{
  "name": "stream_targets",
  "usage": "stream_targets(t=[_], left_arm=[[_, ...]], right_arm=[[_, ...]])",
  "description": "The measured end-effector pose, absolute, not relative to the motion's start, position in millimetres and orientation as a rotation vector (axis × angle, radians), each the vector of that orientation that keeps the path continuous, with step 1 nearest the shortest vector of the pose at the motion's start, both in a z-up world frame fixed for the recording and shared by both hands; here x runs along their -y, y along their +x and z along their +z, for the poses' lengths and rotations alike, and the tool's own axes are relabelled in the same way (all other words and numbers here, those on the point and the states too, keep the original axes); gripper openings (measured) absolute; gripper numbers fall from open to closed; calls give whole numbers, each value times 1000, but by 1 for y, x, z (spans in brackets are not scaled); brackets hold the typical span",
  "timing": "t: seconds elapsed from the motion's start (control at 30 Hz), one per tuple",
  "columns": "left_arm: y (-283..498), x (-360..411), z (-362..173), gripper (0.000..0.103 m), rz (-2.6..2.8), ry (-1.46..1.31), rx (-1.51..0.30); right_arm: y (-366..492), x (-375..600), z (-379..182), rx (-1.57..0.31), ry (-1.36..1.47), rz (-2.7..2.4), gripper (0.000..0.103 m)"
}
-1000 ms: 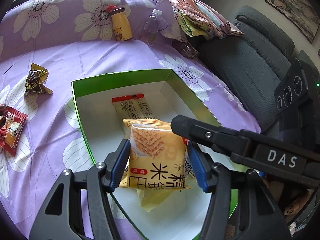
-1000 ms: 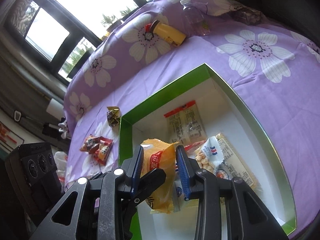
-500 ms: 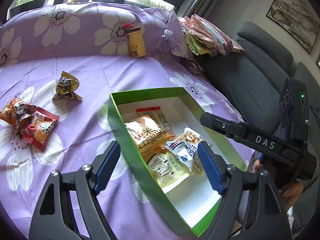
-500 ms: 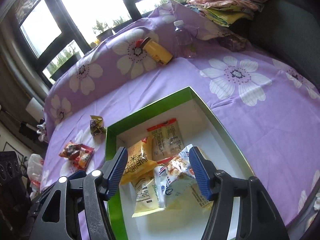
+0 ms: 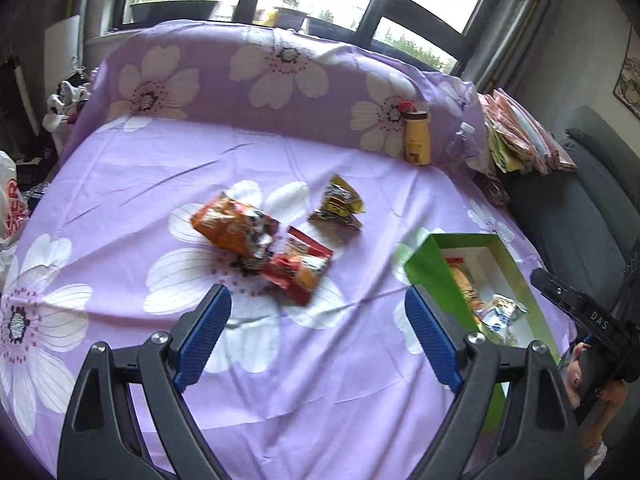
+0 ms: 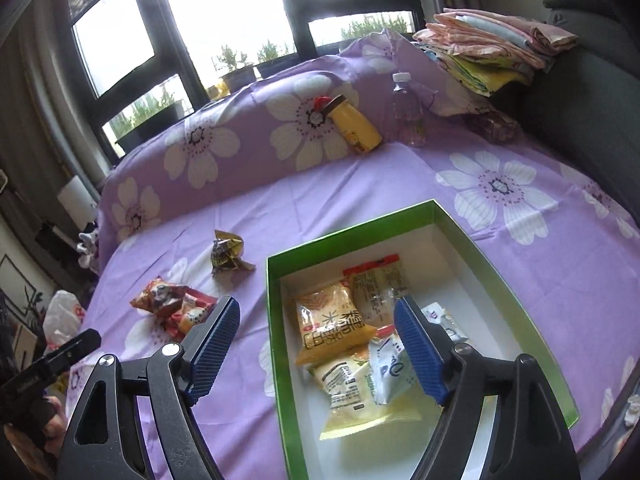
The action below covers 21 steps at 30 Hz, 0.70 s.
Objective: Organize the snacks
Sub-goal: 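Move the right gripper back to the red snack packets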
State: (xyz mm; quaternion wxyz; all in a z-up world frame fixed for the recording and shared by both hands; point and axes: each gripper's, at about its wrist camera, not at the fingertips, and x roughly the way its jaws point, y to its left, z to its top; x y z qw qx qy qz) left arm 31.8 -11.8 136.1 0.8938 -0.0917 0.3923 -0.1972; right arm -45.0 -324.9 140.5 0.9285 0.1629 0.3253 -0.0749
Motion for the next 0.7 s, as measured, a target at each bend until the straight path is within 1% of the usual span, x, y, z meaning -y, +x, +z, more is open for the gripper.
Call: stream_targets(t=[0.1, 0.2, 0.4, 0.57, 0.7], left_arm=[[41, -25, 128, 91, -367, -263, -816], [55, -46, 119, 91, -354, -359, -844], [87, -37, 114, 91, -345, -342, -884], [111, -44, 91, 91, -354, -372, -932], [128, -51, 70, 91, -340, -428, -959]], right_arm=[[-38, 303, 142, -656, 290, -153, 80], [-28, 280, 143, -650, 229, -157, 80], [2, 236, 136, -682, 158, -127, 80], [34, 211, 121, -738, 176, -49, 80], [70, 204, 107, -810, 290, 68, 80]])
